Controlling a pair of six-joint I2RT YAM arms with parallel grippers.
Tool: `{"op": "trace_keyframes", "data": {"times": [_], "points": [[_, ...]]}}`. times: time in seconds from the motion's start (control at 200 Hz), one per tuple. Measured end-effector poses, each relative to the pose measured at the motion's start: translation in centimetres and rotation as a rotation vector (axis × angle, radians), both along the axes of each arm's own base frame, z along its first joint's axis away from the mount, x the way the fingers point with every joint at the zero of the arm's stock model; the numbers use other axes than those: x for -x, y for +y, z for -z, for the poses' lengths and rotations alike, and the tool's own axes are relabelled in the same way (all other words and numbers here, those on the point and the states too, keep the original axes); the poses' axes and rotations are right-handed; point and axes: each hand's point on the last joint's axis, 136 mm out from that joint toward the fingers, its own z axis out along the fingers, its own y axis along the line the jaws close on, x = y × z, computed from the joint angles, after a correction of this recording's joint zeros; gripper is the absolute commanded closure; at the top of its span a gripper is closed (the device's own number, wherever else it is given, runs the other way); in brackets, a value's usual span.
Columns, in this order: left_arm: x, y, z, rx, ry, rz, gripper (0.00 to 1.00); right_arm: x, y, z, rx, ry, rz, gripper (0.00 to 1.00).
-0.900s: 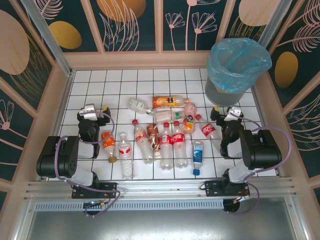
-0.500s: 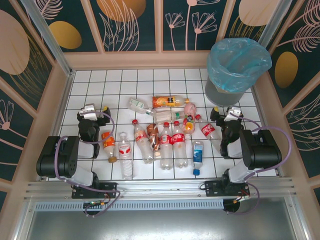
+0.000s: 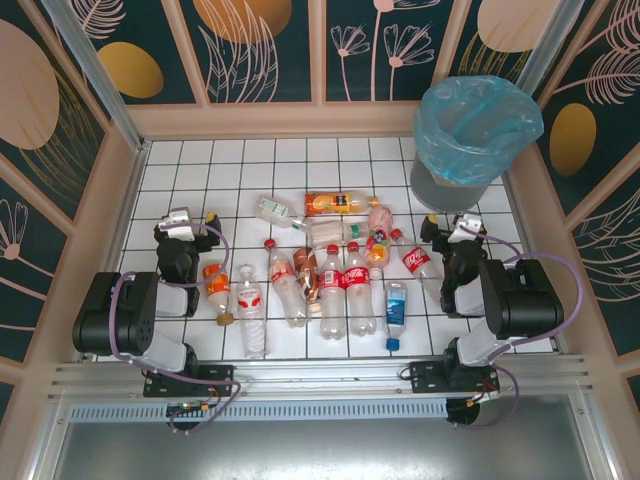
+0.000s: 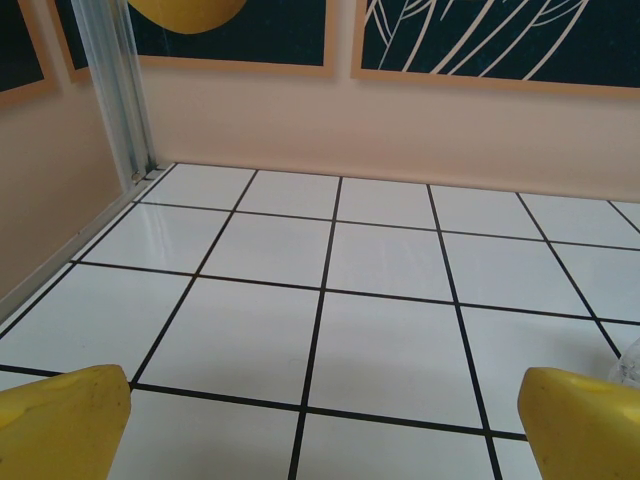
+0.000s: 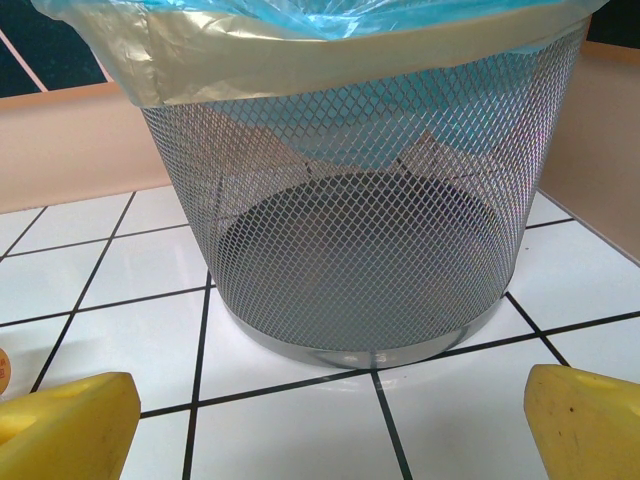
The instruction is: Put the plastic bottles in the bin
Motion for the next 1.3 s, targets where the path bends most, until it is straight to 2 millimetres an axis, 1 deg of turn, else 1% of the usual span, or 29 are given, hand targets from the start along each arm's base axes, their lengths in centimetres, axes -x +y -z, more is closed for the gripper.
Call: {"op": "trace_keyframes", "data": {"times": [0.23, 0.34, 0.41, 0.5, 0.54, 0.596, 0.656, 0.756, 0.816, 0.891, 0.986, 1.131, 1.216, 1.296], "points": [[0.0, 0.0, 0.0, 0.000, 0.000, 0.000, 0.01, -0.1, 0.0, 0.0, -0.002, 0.001, -0.006, 0.01], [0.0, 0.0, 0.0, 0.000, 0.000, 0.000, 0.02, 0.0, -0.3, -0.1, -0.005, -0.006, -0.001, 0.01], [0.0, 0.2, -0.1, -0.001, -0.003, -0.010, 0.02, 0.6, -0.4, -0.2, -0.010, -0.016, 0.002, 0.01], [0.3, 0.6, -0.9, 0.000, -0.017, -0.036, 0.01, 2.2, -0.4, -0.6, -0.014, -0.037, 0.003, 0.01], [0.4, 0.8, -1.5, 0.001, -0.030, -0.049, 0.02, 2.9, -0.4, -1.3, -0.017, -0.061, 0.005, 0.01], [0.6, 1.2, -2.5, 0.006, -0.051, -0.070, 0.02, 3.7, -0.5, -2.9, -0.021, -0.111, 0.012, 0.01], [1.0, 1.6, -3.5, 0.012, -0.074, -0.095, 0.03, 4.1, -0.7, -5.2, -0.031, -0.175, 0.021, 0.01], [1.6, 2.7, -4.7, 0.034, -0.095, -0.165, 0.03, 4.4, -1.0, -8.2, -0.058, -0.221, 0.040, 0.01], [1.9, 3.7, -5.4, 0.054, -0.094, -0.222, 0.04, 4.4, -1.1, -9.4, -0.078, -0.218, 0.047, 0.01], [1.8, 4.4, -6.6, 0.077, -0.096, -0.266, 0.06, 4.5, -1.1, -10.2, -0.108, -0.195, 0.047, 0.06], [1.7, 4.4, -8.9, 0.127, -0.124, -0.271, 0.07, 5.0, -0.5, -10.1, -0.162, -0.139, 0.021, 0.11], [2.0, 3.6, -11.4, 0.229, -0.161, -0.231, 0.08, 5.4, 1.0, -9.1, -0.249, 0.001, -0.034, 0.13], [1.6, 2.5, -12.2, 0.284, -0.147, -0.189, 0.08, 5.7, 2.4, -8.6, -0.305, 0.084, -0.084, 0.14], [1.1, 0.2, -13.2, 0.339, -0.133, -0.114, 0.09, 6.1, 3.8, -8.0, -0.353, 0.163, -0.134, 0.17]]}}
